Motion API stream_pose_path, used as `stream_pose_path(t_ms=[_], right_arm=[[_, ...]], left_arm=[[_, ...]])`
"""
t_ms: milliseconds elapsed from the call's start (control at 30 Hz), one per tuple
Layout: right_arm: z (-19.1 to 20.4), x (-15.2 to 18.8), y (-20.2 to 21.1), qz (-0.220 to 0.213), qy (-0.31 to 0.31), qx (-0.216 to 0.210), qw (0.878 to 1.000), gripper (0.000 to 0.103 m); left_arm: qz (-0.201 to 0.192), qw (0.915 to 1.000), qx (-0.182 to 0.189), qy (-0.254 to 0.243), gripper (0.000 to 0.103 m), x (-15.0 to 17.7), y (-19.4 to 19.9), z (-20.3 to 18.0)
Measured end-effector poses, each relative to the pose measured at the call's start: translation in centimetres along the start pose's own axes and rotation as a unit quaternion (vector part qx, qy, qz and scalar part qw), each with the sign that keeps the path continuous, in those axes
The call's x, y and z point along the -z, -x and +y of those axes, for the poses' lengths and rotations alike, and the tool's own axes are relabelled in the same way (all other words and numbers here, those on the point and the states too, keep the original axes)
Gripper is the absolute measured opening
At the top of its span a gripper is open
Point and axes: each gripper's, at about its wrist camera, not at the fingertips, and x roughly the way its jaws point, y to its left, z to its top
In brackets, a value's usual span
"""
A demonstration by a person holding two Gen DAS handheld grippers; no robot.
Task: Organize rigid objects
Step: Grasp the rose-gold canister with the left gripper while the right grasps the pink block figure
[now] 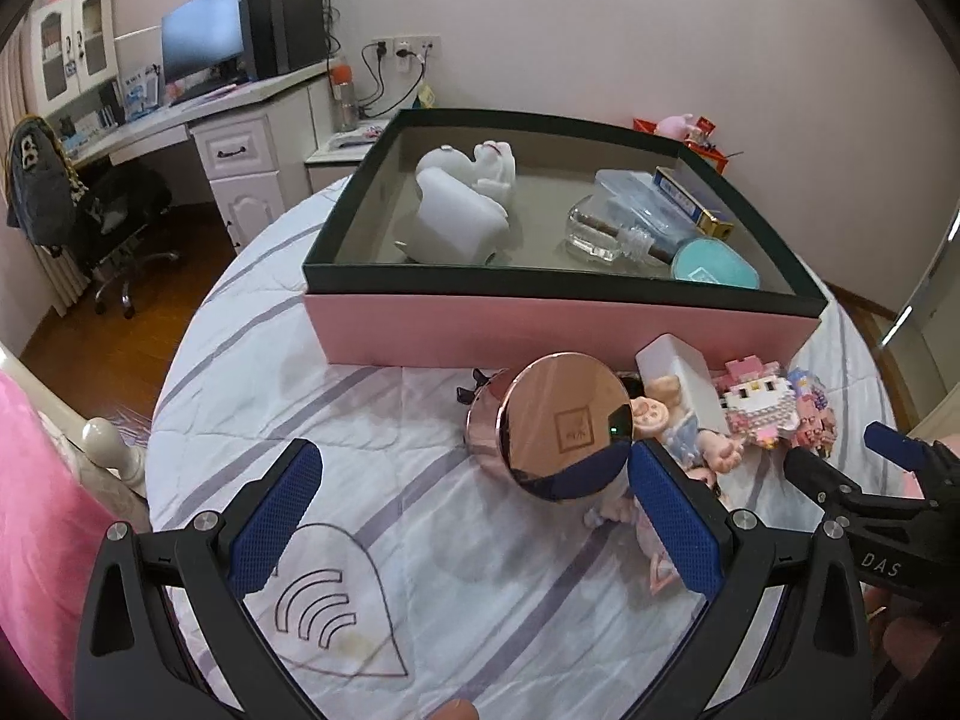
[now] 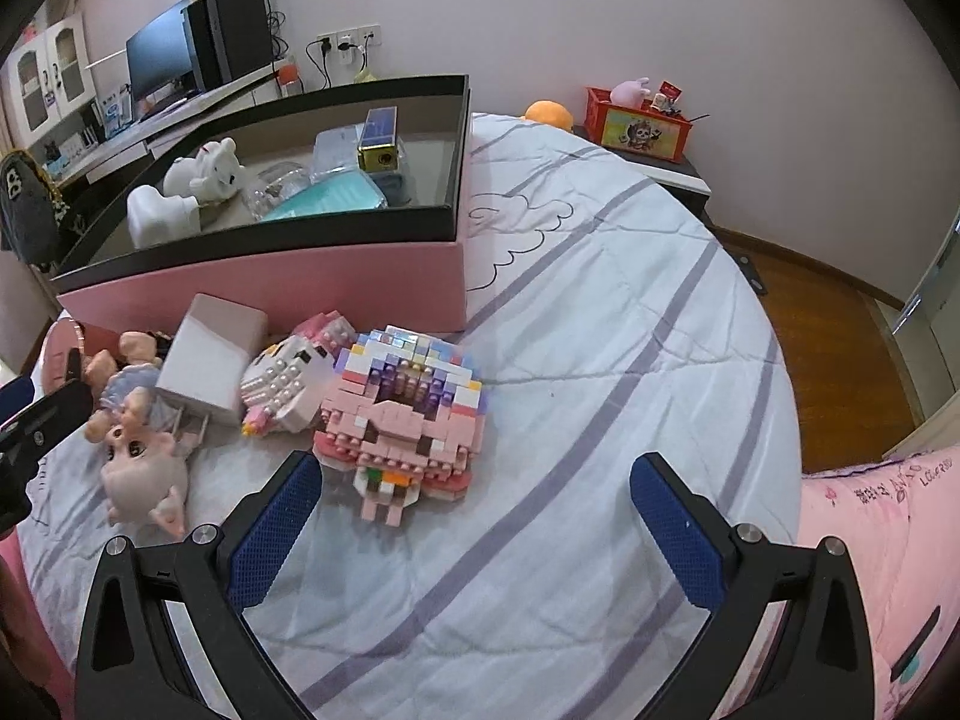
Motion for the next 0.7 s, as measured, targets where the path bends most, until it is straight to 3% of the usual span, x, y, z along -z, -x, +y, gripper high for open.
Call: stream_pose_path(t_ms=[300,367,400,433,533,700], right_arm=[[0.4,-1.2,-1.5,-0.001,0.018,-0.014,1.0,0.102],[0.3,-1.0,-1.5,-0.001,0.02,-0.021,1.0,0.095],[0.4,-0.9,-1.4,-0.004,0.024,-0.025,0.999,0.092],[0.3,-0.9,-1.3,-0.007,0.027,-0.028,0.999,0.083],[0.1,-0.9,-0.9,-0.01,0.023,-0.036,0.999,0.065],[-0.8,-0.8,-0.5,-0.014,0.009,-0.052,0.999,0.055]], left_arm=[[0.002,0.9999,-0.014,0.0,0.1,-1.2,-2.4,0.5],[0.012,0.9999,0.0,0.003,0.086,-1.1,-3.1,0.6],[0.019,0.9998,0.007,0.006,0.071,-1.0,-3.4,0.6],[0.025,0.9996,0.011,0.005,0.059,-0.9,-3.7,0.7],[0.024,0.9995,0.017,0.004,0.047,-0.6,-3.6,1.1],[0.022,0.9992,0.03,0.014,0.047,-0.3,-3.1,2.1]])
